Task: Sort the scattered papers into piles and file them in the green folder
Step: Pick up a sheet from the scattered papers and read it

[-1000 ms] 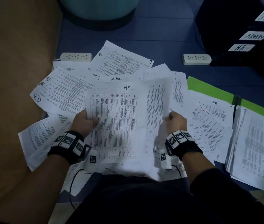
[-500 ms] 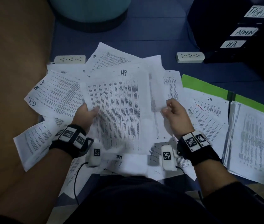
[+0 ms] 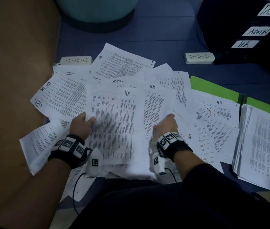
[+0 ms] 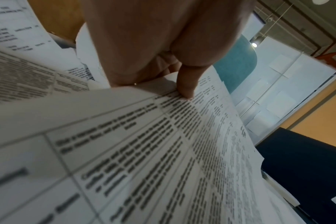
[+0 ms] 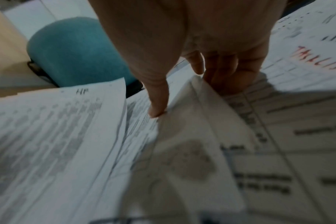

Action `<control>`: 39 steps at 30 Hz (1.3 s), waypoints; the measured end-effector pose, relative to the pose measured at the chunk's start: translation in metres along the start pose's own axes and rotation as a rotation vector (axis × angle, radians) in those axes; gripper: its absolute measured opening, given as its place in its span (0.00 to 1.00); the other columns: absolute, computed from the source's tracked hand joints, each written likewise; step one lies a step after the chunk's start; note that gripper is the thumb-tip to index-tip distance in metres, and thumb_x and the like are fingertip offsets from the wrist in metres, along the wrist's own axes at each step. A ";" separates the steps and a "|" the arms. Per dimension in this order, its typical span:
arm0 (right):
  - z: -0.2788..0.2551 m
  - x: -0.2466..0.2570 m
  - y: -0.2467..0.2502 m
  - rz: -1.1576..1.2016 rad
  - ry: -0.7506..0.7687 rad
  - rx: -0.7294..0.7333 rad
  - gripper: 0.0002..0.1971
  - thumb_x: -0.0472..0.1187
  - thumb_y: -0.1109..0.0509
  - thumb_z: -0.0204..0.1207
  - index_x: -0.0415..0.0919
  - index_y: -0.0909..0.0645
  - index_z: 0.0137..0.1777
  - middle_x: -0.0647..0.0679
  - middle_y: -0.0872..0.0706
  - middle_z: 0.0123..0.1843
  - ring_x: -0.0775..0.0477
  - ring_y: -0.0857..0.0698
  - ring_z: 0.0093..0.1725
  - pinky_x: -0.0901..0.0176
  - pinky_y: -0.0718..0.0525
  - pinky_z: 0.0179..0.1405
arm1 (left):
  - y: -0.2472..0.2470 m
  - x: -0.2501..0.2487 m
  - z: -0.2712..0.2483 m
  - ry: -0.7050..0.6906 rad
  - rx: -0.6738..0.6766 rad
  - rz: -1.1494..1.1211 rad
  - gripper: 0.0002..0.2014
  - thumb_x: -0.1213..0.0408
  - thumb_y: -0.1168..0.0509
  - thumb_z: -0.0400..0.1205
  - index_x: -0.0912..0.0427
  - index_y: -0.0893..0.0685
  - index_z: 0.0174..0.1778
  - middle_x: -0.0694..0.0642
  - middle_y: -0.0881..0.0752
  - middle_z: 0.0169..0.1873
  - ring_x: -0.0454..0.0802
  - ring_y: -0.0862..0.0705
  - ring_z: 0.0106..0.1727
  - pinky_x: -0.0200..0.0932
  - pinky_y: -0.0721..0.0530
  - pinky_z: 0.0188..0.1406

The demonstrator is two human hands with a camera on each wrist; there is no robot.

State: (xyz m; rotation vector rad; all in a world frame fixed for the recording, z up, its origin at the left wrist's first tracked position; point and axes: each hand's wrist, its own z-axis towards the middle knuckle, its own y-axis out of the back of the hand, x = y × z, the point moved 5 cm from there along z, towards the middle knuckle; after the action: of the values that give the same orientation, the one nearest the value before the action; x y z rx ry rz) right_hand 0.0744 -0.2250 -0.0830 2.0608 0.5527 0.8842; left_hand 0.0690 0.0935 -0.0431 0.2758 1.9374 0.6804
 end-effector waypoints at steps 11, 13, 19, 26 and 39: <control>0.013 -0.022 0.054 0.021 0.193 -0.097 0.10 0.29 0.41 0.79 0.36 0.19 0.43 0.38 0.14 0.42 0.44 0.20 0.33 0.66 0.27 0.31 | -0.005 -0.020 -0.004 -0.097 0.091 -0.101 0.05 0.66 0.37 0.83 0.63 0.17 0.46 0.59 0.13 0.37 0.53 0.17 0.38 0.48 0.18 0.37; 0.016 -0.027 0.061 0.039 0.179 -0.128 0.11 0.30 0.41 0.80 0.35 0.18 0.54 0.33 0.14 0.45 0.36 0.16 0.40 0.57 0.21 0.36 | -0.009 -0.027 -0.007 -0.111 0.118 -0.120 0.04 0.67 0.37 0.84 0.60 0.17 0.50 0.50 0.14 0.39 0.46 0.16 0.40 0.40 0.21 0.36; 0.017 -0.033 0.079 -0.021 0.276 -0.223 0.10 0.33 0.43 0.82 0.32 0.20 0.55 0.32 0.21 0.50 0.32 0.19 0.48 0.56 0.30 0.38 | -0.015 -0.033 -0.005 -0.137 0.148 -0.110 0.05 0.66 0.38 0.84 0.59 0.18 0.49 0.57 0.14 0.39 0.53 0.18 0.39 0.41 0.22 0.35; 0.011 -0.024 0.096 0.380 0.417 -0.141 0.04 0.34 0.37 0.82 0.38 0.22 0.50 0.45 0.17 0.42 0.47 0.22 0.42 0.63 0.30 0.34 | -0.015 -0.039 -0.005 -0.165 0.163 -0.100 0.08 0.65 0.42 0.86 0.60 0.18 0.52 0.57 0.13 0.47 0.54 0.15 0.49 0.44 0.20 0.45; -0.009 0.001 0.036 0.579 0.305 0.388 0.08 0.38 0.35 0.80 0.46 0.21 0.40 0.49 0.19 0.37 0.48 0.19 0.39 0.53 0.19 0.44 | -0.020 -0.033 -0.002 -0.034 0.011 -0.088 0.15 0.70 0.37 0.82 0.65 0.25 0.64 0.57 0.17 0.53 0.53 0.19 0.51 0.44 0.23 0.48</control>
State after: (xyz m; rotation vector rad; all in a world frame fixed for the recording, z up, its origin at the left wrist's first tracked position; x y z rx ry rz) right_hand 0.0708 -0.2407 -0.0495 2.5110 0.2950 1.5453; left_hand 0.0840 0.0609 -0.0286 0.2063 1.9099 0.6038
